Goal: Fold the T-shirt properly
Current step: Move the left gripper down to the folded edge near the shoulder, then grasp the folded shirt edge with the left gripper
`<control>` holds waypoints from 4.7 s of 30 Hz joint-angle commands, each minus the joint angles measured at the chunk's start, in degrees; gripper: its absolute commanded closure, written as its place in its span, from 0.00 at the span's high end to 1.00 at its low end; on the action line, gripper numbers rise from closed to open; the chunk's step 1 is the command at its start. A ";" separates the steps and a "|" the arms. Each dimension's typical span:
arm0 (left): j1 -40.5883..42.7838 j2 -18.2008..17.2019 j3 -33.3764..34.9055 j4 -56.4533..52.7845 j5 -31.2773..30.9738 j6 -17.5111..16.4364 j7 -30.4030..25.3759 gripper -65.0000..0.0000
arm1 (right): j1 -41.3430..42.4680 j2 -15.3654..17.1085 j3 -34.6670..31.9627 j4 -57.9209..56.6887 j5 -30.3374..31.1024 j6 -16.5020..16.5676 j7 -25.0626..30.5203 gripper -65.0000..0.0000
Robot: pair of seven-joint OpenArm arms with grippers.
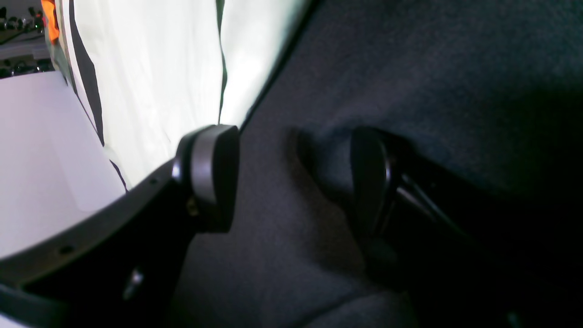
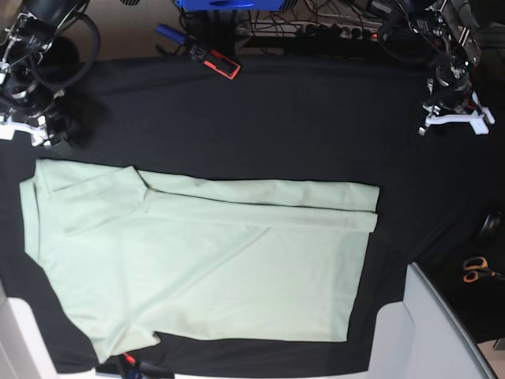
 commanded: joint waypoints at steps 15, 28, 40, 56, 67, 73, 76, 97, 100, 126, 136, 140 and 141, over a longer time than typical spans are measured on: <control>7.01 -13.52 22.32 6.28 -3.97 -6.33 -2.54 0.00 | -0.01 0.39 -0.04 0.34 -0.32 -0.20 -0.46 0.56; 4.11 -7.89 22.06 5.84 20.90 -6.33 0.62 0.01 | 0.08 0.39 -0.04 0.34 -0.32 -0.20 -0.46 0.56; 5.34 -8.24 22.50 5.84 20.99 -6.42 -5.09 0.00 | 0.08 0.66 -0.12 0.87 -0.23 -0.20 -0.46 0.56; 2.53 -8.07 21.97 5.93 20.20 -6.42 5.81 0.41 | 5.27 3.91 0.40 -0.63 -0.23 -0.64 0.25 0.56; 2.44 -9.21 14.50 5.93 10.18 -6.42 5.81 0.50 | 9.14 8.13 5.68 -13.11 -0.41 -0.55 0.60 0.56; 2.44 -9.03 14.50 5.93 10.97 -6.42 5.81 0.50 | 11.42 9.18 5.33 -16.80 -0.41 -0.55 3.06 0.56; 2.44 -9.03 14.50 5.93 10.97 -6.42 5.81 0.50 | 12.83 10.24 5.24 -19.62 -0.41 -0.37 3.15 0.56; 2.35 -8.94 15.02 5.93 11.32 -6.42 5.81 0.50 | 16.87 10.68 5.15 -21.46 -0.50 -0.55 3.24 0.25; 2.35 -8.94 15.02 5.93 11.32 -6.42 5.81 0.51 | 16.87 10.68 5.15 -21.46 -0.50 -0.55 3.24 0.19; -8.72 -1.74 15.11 -0.05 7.98 -6.50 6.07 0.68 | 16.87 10.33 5.15 -21.55 -0.50 -0.37 2.97 0.00; -9.69 -3.49 19.60 -3.83 -1.95 -6.50 5.72 0.67 | 16.87 10.33 5.15 -21.55 -0.50 -0.28 2.97 0.00; -11.19 -3.05 19.77 -5.59 -1.95 -6.50 5.72 0.67 | 16.87 10.33 5.15 -21.55 -0.50 -0.28 2.97 0.00; -11.80 -3.05 19.77 -6.47 -1.95 -6.42 5.72 0.67 | 16.87 10.33 5.15 -21.55 -0.50 -0.20 2.97 0.00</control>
